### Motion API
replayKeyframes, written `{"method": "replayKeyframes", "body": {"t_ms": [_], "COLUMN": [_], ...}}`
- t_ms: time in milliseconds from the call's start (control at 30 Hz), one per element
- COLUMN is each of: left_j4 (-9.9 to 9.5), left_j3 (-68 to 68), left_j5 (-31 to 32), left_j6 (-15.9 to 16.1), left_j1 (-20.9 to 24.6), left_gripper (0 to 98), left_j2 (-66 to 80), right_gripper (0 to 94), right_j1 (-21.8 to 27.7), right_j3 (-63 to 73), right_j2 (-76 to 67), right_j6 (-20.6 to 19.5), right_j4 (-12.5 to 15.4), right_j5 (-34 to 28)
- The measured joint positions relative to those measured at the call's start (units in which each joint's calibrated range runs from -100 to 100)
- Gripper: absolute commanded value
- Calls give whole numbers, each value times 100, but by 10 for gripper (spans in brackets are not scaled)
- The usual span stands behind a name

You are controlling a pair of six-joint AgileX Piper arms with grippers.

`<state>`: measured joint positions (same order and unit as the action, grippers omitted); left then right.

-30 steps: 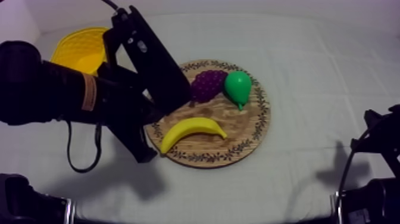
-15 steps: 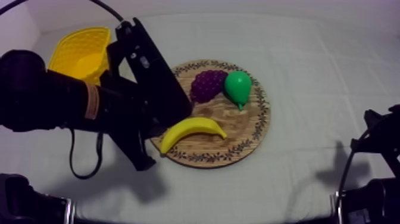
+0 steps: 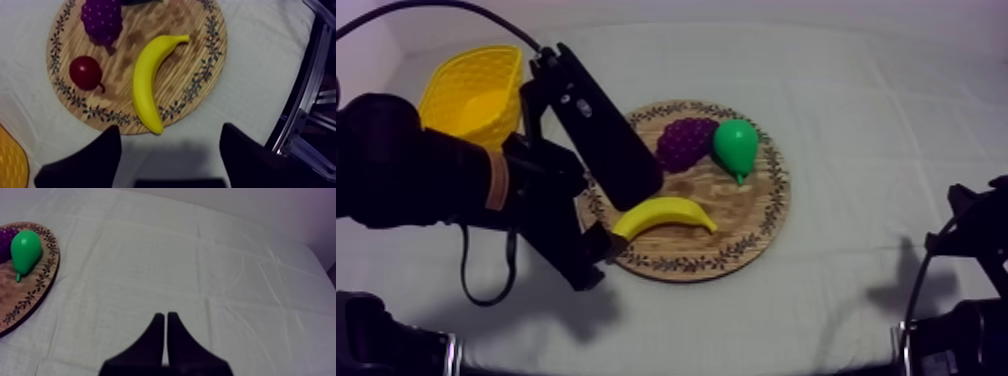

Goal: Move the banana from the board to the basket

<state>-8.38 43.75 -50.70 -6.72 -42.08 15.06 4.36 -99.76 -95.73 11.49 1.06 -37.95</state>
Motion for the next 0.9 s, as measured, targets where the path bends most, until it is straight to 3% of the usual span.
{"method": "replayKeyframes", "body": {"t_ms": [433, 900], "left_j4": [27, 229], "left_j3": [-452, -1621], "left_j5": [39, -986], "left_j6": [-85, -9], "left_j1": [13, 185], "left_gripper": [721, 716], "left_j2": [-970, -2509], "right_gripper": [3, 3], "right_j1": [0, 0], "right_j3": [0, 0], "right_j2": [0, 0], "right_j6": [0, 2], "right_j4": [0, 0], "right_j5": [0, 0]}}
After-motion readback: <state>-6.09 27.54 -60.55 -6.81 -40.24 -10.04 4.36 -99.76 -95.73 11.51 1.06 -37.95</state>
